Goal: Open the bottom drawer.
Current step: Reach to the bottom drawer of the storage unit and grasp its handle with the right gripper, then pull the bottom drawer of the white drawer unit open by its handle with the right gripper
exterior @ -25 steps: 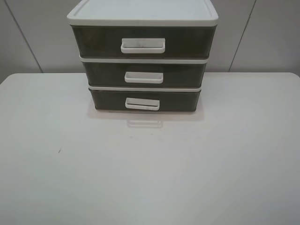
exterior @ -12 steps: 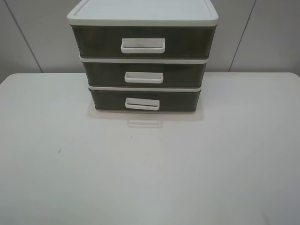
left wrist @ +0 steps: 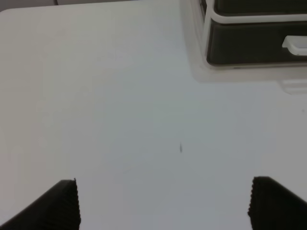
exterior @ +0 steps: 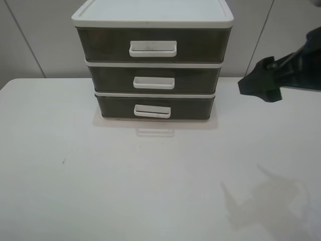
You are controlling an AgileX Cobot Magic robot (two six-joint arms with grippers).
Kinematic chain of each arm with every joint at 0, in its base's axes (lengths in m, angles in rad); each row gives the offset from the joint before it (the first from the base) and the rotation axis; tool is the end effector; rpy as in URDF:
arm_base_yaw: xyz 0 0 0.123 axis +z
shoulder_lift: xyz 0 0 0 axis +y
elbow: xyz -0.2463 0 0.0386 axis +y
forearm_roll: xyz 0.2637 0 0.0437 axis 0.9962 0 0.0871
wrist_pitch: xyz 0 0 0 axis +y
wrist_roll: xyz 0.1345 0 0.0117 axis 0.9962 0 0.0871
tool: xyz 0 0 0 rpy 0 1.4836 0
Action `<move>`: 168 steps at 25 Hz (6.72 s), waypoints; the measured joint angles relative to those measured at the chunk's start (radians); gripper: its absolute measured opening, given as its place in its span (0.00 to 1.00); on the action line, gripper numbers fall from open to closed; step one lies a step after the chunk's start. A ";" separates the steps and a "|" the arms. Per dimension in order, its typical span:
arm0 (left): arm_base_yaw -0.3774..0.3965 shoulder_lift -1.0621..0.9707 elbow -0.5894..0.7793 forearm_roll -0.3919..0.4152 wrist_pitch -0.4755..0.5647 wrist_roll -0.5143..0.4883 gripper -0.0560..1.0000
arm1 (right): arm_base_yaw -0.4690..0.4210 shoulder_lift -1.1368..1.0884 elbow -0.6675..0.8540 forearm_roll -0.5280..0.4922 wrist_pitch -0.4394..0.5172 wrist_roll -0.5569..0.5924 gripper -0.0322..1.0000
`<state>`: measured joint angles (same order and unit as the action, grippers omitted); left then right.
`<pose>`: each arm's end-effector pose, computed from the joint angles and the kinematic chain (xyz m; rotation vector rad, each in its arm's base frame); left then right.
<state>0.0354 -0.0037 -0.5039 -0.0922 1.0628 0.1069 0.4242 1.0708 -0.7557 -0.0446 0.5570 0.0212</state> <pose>0.0833 -0.0079 0.2665 0.0775 2.0339 -0.0209 0.2524 0.1105 0.2221 -0.5051 2.3069 0.1709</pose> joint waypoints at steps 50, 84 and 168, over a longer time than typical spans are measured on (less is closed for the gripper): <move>0.000 0.000 0.000 0.002 0.000 0.000 0.73 | 0.302 0.912 -0.097 0.490 -0.812 -1.573 0.83; 0.000 0.000 0.000 0.002 0.000 0.000 0.73 | 0.291 0.950 -0.166 0.647 -0.771 -1.755 0.83; 0.000 0.000 0.000 0.002 0.000 0.000 0.73 | 0.281 0.920 -0.124 0.676 -0.847 -1.756 0.08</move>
<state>0.0354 -0.0037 -0.5039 -0.0898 1.0628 0.1069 0.7053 1.9913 -0.8800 0.6315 -0.2896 -1.7345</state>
